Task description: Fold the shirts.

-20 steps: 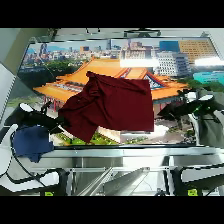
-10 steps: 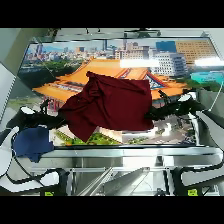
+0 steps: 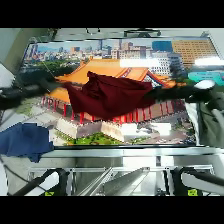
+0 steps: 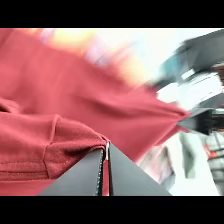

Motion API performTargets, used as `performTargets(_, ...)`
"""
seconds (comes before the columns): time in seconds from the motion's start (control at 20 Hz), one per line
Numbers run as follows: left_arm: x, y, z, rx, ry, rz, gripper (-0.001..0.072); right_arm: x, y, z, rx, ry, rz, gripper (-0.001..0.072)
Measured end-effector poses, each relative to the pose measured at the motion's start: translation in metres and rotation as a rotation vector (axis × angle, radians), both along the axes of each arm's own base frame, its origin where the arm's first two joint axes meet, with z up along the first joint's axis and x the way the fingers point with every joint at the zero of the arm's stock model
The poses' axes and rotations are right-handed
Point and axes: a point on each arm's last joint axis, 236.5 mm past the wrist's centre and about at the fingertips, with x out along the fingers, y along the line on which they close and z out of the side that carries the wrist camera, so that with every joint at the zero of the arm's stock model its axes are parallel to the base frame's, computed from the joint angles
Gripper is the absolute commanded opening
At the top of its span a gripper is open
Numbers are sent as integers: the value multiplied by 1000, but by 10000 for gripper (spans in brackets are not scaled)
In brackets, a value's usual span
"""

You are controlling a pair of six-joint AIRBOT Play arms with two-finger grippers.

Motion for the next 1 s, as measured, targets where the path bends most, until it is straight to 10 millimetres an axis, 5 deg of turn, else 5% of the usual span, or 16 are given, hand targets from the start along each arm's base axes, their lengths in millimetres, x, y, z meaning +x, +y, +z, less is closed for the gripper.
performTargets(0.1,-27,-15,110,-22,-295,-28,22,-12,-3,94,18,-252,-4,18)
performTargets(0.25,-97,-27,246,-14,-687,-9,23,-63,-9,229,-3,-643,-39,17)
performTargets(0.35,-141,-24,308,30,-888,79,23,-103,-17,299,-49,-875,-115,17)
performTargets(0.45,-173,-18,345,95,-1017,196,23,-133,-28,344,-115,-1045,-218,16)
performTargets(0.6,-185,1,366,179,-1063,365,23,-149,-50,378,-219,-1182,-378,16)
performTargets(0.7,-176,17,362,196,-1023,408,23,-137,-62,376,-246,-1155,-425,16)
performTargets(0.85,-146,36,338,163,-898,357,20,-86,-78,336,-248,-980,-391,15)
performTargets(1.0,-76,52,267,184,-638,264,20,-23,-84,271,-216,-751,-304,16)
